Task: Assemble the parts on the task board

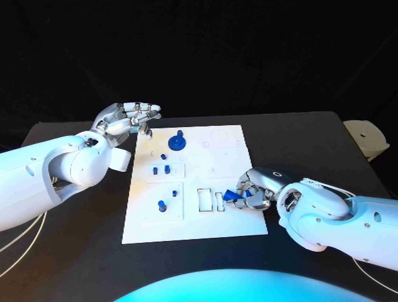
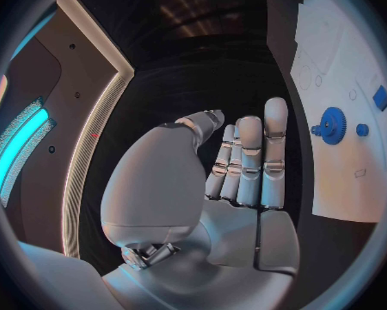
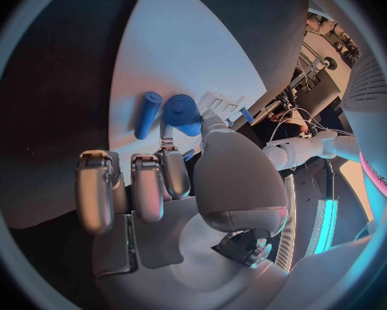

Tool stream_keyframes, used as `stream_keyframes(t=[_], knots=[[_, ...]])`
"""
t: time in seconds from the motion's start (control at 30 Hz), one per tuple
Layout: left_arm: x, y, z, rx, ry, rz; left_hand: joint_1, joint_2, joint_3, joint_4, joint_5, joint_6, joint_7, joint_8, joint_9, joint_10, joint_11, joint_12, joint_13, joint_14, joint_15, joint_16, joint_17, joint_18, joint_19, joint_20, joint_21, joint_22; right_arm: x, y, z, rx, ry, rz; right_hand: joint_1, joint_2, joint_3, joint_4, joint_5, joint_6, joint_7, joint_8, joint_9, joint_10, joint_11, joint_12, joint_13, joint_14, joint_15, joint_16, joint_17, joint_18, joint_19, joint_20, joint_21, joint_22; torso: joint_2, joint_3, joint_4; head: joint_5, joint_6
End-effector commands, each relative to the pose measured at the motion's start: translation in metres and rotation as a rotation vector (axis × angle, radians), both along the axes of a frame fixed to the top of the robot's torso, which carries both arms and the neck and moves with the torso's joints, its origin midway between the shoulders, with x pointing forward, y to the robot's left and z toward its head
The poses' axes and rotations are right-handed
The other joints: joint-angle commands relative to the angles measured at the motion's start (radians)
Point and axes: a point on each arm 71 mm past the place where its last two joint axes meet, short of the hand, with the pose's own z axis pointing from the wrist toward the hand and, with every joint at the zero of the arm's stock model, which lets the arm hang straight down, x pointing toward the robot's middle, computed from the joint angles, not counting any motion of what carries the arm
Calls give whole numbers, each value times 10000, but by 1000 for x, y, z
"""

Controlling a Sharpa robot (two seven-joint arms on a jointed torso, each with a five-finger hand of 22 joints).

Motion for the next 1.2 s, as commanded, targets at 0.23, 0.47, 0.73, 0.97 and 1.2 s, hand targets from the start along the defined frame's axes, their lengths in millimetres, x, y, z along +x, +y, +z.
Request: stream_keyframes(t=[0.23, 0.47, 0.73, 0.97, 1.2], knots=[[-1, -2, 0, -106, 41, -224, -104, 10, 53, 8, 44, -85, -12, 55, 13, -74, 28, 38, 11, -50, 17, 0, -19, 135, -74, 16, -51, -25, -2, 2, -5, -500, 53, 199, 649, 266, -195, -16, 435, 78, -63, 157, 39, 97, -75, -25, 601, 812, -100, 59, 1336, -136, 857, -107, 137, 2421, -2, 5, -14, 5, -33], [-1, -2, 0, -98, 49, -237, -117, 10, 54, 10, 46, -88, -12, 61, 16, -90, 29, 44, 12, -62, 19, -5, -41, 138, -85, 18, -65, -43, -4, 3, 1, 68, -324, -55, 1238, 649, 13, -37, 582, 289, -164, 235, 35, 236, -167, 91, 764, 839, -174, 105, 1472, -173, 902, -164, 333, 2470, -11, -3, -7, -3, -30], [-1, -2, 0, -90, 44, -224, -118, 11, 55, 10, 46, -88, -12, 62, 16, -94, 30, 44, 12, -70, 19, -10, -58, 147, -107, 19, -96, -87, -8, 7, 19, 1269, -1216, -330, 1679, 1008, 546, -16, 427, 699, -383, 369, 26, 400, -357, 220, 941, 891, -330, 199, 1742, -232, 972, -296, 647, 2549, -14, -1, -11, 2, -14], [-1, -4, 0, -95, 42, -235, -118, 11, 55, 10, 46, -88, -12, 62, 16, -94, 30, 44, 12, -70, 19, -10, -58, 147, -107, 19, -96, -87, -5, 14, 33, 1802, -1527, -242, 1668, 1088, 730, 6, 338, 792, -423, 397, 21, 464, -397, 276, 1011, 910, -367, 233, 1841, -254, 998, -335, 763, 2578, -5, -7, -5, 14, -8], [-1, -5, 0, -105, 42, -264, -118, 11, 55, 10, 46, -88, -12, 62, 16, -94, 30, 44, 12, -70, 19, -10, -58, 147, -107, 19, -96, -87, -2, 29, 25, 1776, -513, 2, 1178, 1126, 792, 25, 254, 856, -418, 400, 2, 504, -395, 282, 1049, 910, -370, 236, 1849, -255, 999, -353, 768, 2579, -1, -4, 0, 44, -38]])
